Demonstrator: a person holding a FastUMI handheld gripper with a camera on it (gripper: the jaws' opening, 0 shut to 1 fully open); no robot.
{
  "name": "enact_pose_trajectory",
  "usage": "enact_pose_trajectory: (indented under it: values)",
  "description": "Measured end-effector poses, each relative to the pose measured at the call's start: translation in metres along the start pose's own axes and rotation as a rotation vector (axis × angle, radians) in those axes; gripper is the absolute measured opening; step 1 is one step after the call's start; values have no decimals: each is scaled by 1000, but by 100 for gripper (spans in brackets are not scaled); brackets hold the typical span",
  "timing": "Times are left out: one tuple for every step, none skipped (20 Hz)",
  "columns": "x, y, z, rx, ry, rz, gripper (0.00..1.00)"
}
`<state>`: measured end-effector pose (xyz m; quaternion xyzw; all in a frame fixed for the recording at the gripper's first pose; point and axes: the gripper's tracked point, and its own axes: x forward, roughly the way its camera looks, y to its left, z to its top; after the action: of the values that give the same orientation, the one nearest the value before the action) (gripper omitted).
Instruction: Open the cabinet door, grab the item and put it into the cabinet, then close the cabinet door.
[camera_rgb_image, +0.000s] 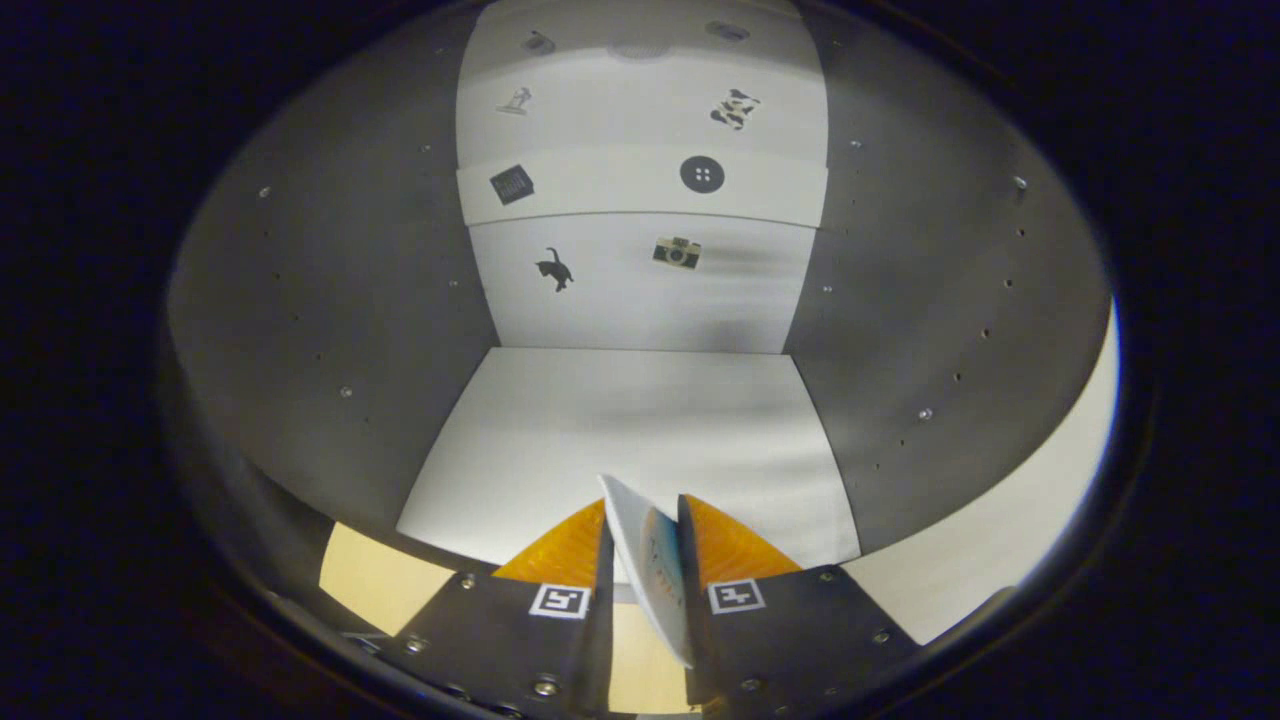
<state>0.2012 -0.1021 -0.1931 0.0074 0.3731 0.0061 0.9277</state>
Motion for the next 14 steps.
enact_pose_trajectory:
  values:
    - [4, 0, -1, -9, 18, -4, 29]
    - [7, 0, -2, -17, 33, -12, 29]
    - [8, 1, -3, -26, 45, -14, 29]
    - [10, 2, -3, -34, 57, -15, 29]
    - [13, 3, -5, -41, 68, -15, 29]
    - [15, 4, -6, -43, 80, -14, 29]
    - [17, 5, -8, -46, 93, -13, 29]
    - [19, 5, -10, -50, 109, -13, 29]
    - [21, 6, -12, -56, 129, -12, 29]
    - [23, 7, -14, -58, 145, -10, 29]
    - [25, 8, -16, -60, 158, -5, 29]
    - [27, 9, -16, -60, 165, -3, 29]
    - [28, 9, -18, -61, 176, -3, 29]
    - [30, 10, -19, -64, 180, -3, 29]
